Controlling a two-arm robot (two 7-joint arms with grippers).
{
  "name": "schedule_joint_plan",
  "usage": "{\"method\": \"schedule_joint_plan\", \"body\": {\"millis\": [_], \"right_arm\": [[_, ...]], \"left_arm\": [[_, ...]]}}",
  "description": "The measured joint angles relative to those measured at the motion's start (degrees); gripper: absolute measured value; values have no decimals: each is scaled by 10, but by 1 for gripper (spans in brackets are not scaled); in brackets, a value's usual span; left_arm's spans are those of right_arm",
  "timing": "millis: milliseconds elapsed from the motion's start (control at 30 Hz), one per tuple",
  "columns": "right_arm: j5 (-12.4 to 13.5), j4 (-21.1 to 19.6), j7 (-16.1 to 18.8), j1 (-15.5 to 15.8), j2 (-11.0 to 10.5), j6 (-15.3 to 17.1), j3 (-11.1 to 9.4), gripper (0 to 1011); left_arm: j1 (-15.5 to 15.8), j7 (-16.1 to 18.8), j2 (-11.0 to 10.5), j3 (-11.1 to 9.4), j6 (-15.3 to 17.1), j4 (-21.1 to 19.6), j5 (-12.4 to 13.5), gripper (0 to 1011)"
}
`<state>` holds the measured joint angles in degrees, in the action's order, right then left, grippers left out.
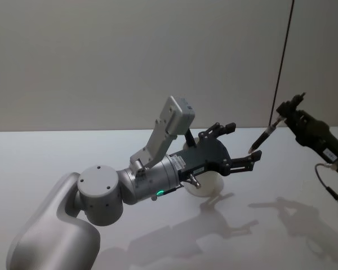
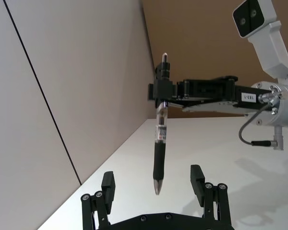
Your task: Place the pen into the pen holder.
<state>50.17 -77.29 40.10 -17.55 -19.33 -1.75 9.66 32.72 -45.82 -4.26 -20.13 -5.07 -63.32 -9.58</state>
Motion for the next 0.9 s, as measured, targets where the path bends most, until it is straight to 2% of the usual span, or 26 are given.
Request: {"method": "schedule_joint_plan", "body": {"millis": [400, 900], "right_arm": [[-9, 16, 6, -24, -5, 2, -7, 154], [-12, 80, 36, -69, 1, 1, -5, 156]], "left_arm": [[0, 0, 0, 0, 0, 0, 0, 1003], [0, 0, 0, 0, 0, 0, 0, 1003]]}}
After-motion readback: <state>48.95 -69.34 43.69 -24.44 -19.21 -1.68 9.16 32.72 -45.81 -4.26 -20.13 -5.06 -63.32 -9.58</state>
